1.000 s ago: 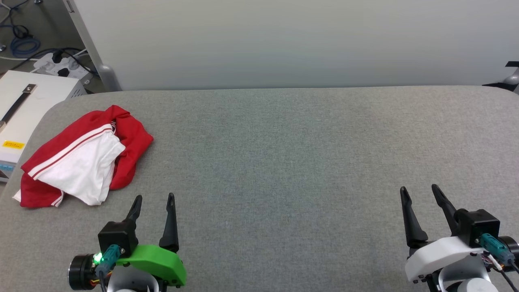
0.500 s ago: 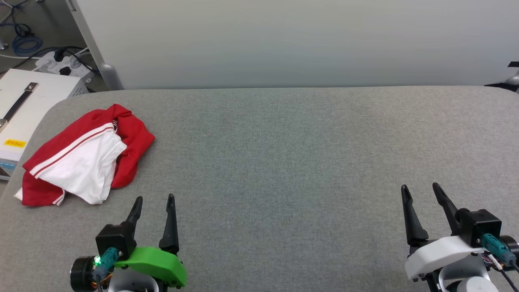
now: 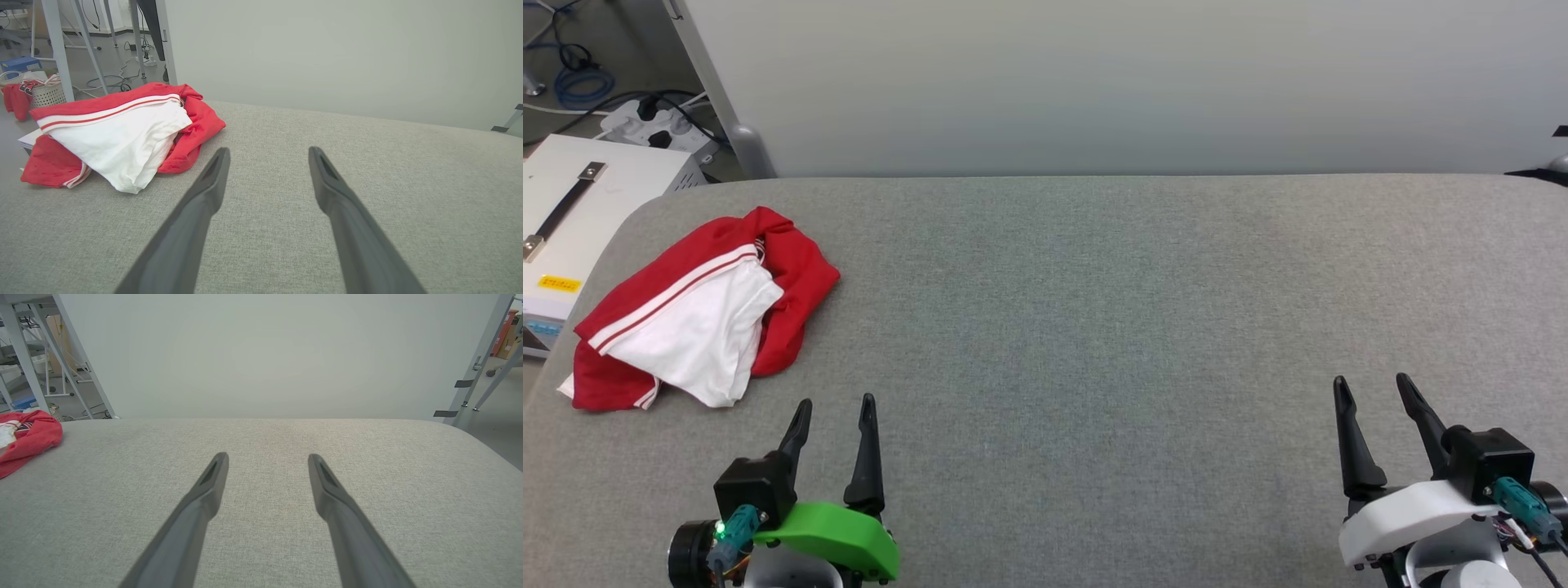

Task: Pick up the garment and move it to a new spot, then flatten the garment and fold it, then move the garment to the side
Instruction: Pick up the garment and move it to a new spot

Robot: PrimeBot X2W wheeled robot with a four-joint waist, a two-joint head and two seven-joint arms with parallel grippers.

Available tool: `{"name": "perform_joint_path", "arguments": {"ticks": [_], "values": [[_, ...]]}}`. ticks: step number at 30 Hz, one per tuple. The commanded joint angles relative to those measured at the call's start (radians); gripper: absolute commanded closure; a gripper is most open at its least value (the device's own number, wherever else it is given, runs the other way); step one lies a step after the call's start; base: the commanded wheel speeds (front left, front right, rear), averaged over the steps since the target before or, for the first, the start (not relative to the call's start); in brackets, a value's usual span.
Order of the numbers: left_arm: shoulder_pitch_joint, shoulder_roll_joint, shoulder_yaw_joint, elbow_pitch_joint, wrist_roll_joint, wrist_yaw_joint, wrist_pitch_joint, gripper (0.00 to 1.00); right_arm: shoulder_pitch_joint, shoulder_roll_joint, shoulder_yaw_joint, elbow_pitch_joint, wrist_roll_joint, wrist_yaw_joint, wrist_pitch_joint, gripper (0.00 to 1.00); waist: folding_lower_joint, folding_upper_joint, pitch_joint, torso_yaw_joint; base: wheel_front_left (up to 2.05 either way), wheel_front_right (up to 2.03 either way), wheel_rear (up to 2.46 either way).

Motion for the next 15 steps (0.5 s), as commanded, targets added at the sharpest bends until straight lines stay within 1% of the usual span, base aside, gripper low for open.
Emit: {"name": "perform_joint_path", "arguments": {"ticks": [1, 4, 8, 15], "values": [[-0.017, -0.004, -0.002, 0.008, -0.012, -0.007, -0.012, 0.00, -0.020, -0.001, 0.001, 0.006, 0.012, -0.001, -0.011, 0.00, -0.0001, 0.0000, 0.001, 0.006, 0.00, 0.00, 0.00], [-0.019, -0.004, -0.001, 0.012, -0.018, -0.006, -0.017, 0.00, -0.022, -0.001, 0.007, 0.011, 0.028, -0.001, -0.017, 0.00, -0.0001, 0.0000, 0.003, 0.019, 0.00, 0.00, 0.00], [-0.022, -0.004, 0.001, 0.019, -0.025, -0.005, -0.026, 0.00, -0.022, -0.001, 0.018, 0.024, 0.021, -0.001, -0.025, 0.00, -0.0001, 0.0000, 0.006, 0.048, 0.00, 0.00, 0.00], [-0.028, -0.004, 0.003, 0.029, -0.039, -0.005, -0.040, 0.00, -0.030, -0.001, 0.040, 0.032, 0.047, -0.001, -0.040, 0.00, -0.0001, 0.0000, 0.014, 0.125, 0.00, 0.00, 0.00]]}}
